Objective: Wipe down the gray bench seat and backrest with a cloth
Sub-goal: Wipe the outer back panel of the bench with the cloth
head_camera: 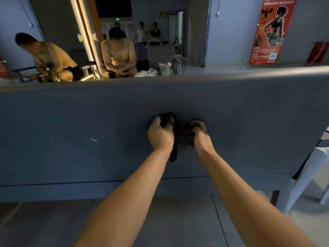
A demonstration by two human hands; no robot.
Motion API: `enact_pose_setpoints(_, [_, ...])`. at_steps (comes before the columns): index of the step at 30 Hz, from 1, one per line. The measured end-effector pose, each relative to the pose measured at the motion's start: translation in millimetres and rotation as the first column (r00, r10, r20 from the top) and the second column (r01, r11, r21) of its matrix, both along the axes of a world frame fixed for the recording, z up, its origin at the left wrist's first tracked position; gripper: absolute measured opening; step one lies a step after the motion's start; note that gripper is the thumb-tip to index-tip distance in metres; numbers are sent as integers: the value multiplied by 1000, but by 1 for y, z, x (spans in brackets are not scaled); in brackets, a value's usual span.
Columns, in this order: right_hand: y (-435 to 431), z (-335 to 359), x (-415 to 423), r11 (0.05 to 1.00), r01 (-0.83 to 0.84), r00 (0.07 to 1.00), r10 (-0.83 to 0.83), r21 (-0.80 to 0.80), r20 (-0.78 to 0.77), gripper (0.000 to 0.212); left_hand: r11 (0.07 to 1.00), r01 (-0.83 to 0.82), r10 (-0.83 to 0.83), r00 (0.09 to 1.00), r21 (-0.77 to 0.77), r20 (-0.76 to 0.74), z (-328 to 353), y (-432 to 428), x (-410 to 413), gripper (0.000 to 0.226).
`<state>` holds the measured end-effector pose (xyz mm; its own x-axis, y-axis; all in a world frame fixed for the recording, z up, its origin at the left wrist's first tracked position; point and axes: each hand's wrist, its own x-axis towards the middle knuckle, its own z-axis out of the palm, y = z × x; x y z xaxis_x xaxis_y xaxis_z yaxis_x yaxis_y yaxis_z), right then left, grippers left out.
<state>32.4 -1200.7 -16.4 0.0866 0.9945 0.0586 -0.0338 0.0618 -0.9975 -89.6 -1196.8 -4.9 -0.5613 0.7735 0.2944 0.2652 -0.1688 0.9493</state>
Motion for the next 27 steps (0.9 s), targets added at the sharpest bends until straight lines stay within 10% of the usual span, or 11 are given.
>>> enact_pose_setpoints(6, [-6,9,-2,999,37,998,-36,-18,45,18,960,-74,135,967,269,-216,7,-30,-40,13])
enact_pose_setpoints(10, [-12,7,1,994,90,993,-94,54,67,15,835,108,265,781,540,-565,41,-25,-36,29])
enact_pose_setpoints(19, [-9,-11,-6,987,107,992,-114,120,46,26,925,178,205,511,336,-835,-35,6,-18,46])
enact_pose_setpoints(27, [0,-19,-4,985,124,992,-127,118,22,22,921,274,56,609,276,-791,-49,1,-23,52])
